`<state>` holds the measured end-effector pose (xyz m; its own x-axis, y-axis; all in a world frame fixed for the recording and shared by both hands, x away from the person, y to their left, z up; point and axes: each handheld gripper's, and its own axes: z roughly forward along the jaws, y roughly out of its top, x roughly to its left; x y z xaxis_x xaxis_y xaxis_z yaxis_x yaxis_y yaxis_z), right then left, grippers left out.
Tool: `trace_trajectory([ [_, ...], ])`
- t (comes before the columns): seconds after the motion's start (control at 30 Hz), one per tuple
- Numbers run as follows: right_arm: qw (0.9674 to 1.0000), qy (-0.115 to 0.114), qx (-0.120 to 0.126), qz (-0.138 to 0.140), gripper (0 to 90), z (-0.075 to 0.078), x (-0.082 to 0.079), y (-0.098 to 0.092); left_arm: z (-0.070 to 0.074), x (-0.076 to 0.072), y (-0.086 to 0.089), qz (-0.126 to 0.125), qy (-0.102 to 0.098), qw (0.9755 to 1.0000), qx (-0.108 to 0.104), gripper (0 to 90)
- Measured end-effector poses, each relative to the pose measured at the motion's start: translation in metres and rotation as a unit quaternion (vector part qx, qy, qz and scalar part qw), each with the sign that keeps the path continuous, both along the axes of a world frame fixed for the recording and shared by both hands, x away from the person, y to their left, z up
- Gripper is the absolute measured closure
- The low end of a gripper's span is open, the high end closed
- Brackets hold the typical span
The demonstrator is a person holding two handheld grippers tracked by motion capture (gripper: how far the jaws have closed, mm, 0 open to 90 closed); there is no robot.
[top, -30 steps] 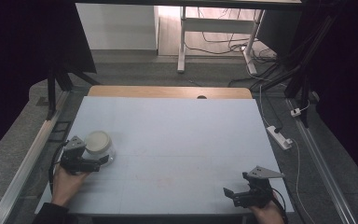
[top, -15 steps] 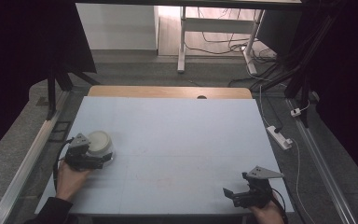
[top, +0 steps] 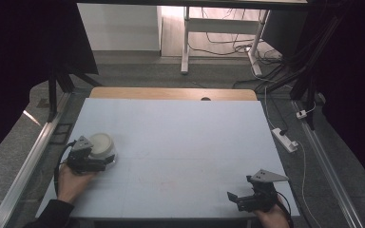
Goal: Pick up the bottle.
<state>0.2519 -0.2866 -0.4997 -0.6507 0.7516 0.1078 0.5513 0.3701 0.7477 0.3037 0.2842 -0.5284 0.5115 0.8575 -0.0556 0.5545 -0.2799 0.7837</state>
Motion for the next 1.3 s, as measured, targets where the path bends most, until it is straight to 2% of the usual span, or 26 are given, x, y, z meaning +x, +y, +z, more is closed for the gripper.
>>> trace_trajectory([
  [0.53,1.0,0.0,-0.001,0.002,0.0,0.0,0.0,0.0,0.004,0.001,-0.003,0.007,0.012,0.9998,0.011,7.7],
  [0.67,1.0,0.0,-0.001,0.002,0.0,0.0,0.0,0.0,0.007,0.0,-0.004,0.005,0.009,0.9999,0.01,7.7],
  [1.07,1.0,0.001,-0.001,0.001,0.0,0.0,0.0,0.0,0.03,-0.004,-0.016,-0.028,-0.011,0.9995,-0.003,7.7],
  [1.3,1.0,0.001,0.0,0.0,0.0,0.0,0.0,0.0,0.041,-0.002,-0.028,-0.053,-0.016,0.9985,0.0,7.7],
])
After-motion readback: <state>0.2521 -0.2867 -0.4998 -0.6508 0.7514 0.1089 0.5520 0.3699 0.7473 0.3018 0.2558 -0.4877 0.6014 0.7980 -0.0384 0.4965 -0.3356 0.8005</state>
